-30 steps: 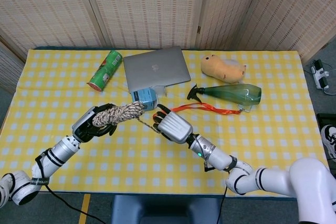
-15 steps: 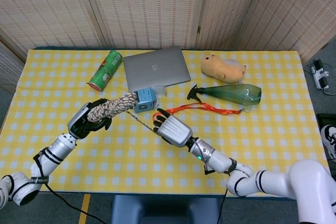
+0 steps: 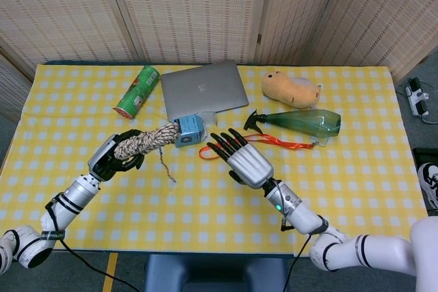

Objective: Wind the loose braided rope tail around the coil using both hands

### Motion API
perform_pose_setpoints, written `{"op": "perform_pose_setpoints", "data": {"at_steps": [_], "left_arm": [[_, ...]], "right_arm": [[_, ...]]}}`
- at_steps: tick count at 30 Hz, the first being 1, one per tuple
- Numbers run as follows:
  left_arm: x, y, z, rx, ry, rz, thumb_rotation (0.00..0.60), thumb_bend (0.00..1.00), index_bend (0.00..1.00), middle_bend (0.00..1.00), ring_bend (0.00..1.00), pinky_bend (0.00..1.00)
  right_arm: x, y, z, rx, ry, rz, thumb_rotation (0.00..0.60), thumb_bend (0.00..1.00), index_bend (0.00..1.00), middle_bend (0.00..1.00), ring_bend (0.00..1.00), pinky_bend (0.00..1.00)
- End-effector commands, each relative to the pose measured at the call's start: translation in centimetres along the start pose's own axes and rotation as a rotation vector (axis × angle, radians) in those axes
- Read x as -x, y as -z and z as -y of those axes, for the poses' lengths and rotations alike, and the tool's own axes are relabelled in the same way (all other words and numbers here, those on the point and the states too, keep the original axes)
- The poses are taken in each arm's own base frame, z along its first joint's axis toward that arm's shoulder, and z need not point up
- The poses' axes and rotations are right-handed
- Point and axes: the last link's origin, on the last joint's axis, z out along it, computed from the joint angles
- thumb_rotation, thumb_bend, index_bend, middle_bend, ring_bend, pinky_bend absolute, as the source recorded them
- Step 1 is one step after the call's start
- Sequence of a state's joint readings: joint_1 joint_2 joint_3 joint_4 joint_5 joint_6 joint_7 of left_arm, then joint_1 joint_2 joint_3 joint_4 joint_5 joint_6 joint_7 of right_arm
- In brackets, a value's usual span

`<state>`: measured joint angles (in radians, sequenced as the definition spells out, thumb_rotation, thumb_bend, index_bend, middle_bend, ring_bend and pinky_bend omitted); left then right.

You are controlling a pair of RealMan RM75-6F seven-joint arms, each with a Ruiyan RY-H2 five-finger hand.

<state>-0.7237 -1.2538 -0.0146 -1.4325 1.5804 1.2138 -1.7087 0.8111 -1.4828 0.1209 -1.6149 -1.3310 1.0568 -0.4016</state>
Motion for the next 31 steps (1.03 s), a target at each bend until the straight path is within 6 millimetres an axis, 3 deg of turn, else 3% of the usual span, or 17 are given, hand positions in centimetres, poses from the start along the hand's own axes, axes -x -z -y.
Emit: {"op": "perform_pose_setpoints", "data": {"at_steps": [1, 7, 9, 10, 13, 20, 26, 31], "left_arm": [[-0.3, 0.0, -0.1, 0.001, -0.002, -0.008, 0.600, 0.80, 0.83, 0.76, 0.69, 0.71], [-0.9, 0.3, -0.2, 0.006, -0.027, -0.039, 0.600, 0.80, 0.83, 0.76, 0.69, 0.71], [-1.0, 0.3, -0.3, 0.007, -0.026, -0.042, 0.600, 0.80, 0.83, 0.76, 0.69, 0.71], [-1.1, 0.4, -0.3, 0.008, -0.026, -0.049, 0.600, 0.80, 0.83, 0.76, 0.69, 0.71], [-1.4, 0.6, -0.3, 0.008, -0.040, -0.057, 0.600, 0.80, 0.83, 0.76, 0.69, 0.71], [-1.7, 1.1, -0.6, 0.019, -0.081, -0.078, 0.600, 0.80, 0.83, 0.76, 0.69, 0.71], [-1.4, 1.3, -0.7, 0.030, -0.075, -0.074, 0.600, 0.80, 0.83, 0.76, 0.69, 0.71], [-1.2, 1.4, -1.0, 0.037, -0.083, -0.069, 0.600, 0.80, 0.83, 0.76, 0.69, 0.71]], "right_arm": [[-1.2, 2.9, -2.1, 0.076, -0.006, -0.025, 0.600, 0.40, 0.00, 0.00, 0.07, 0.00], [-2.8, 8.7, -5.5, 0.201, 0.035, -0.068, 0.600, 0.39, 0.00, 0.01, 0.11, 0.03], [-3.0, 9.7, -5.9, 0.218, 0.043, -0.070, 0.600, 0.39, 0.00, 0.02, 0.13, 0.05], [-3.1, 11.5, -6.7, 0.259, 0.058, -0.066, 0.600, 0.39, 0.00, 0.03, 0.13, 0.05], [-3.3, 15.0, -7.4, 0.311, 0.057, -0.066, 0.600, 0.39, 0.00, 0.04, 0.14, 0.05], [-3.0, 20.9, -8.3, 0.411, 0.034, -0.114, 0.600, 0.39, 0.00, 0.04, 0.13, 0.05], [-0.7, 24.3, -8.7, 0.503, -0.030, -0.129, 0.600, 0.39, 0.00, 0.04, 0.13, 0.05], [0.9, 25.7, -8.6, 0.540, -0.093, -0.134, 0.600, 0.39, 0.00, 0.04, 0.12, 0.05]]}}
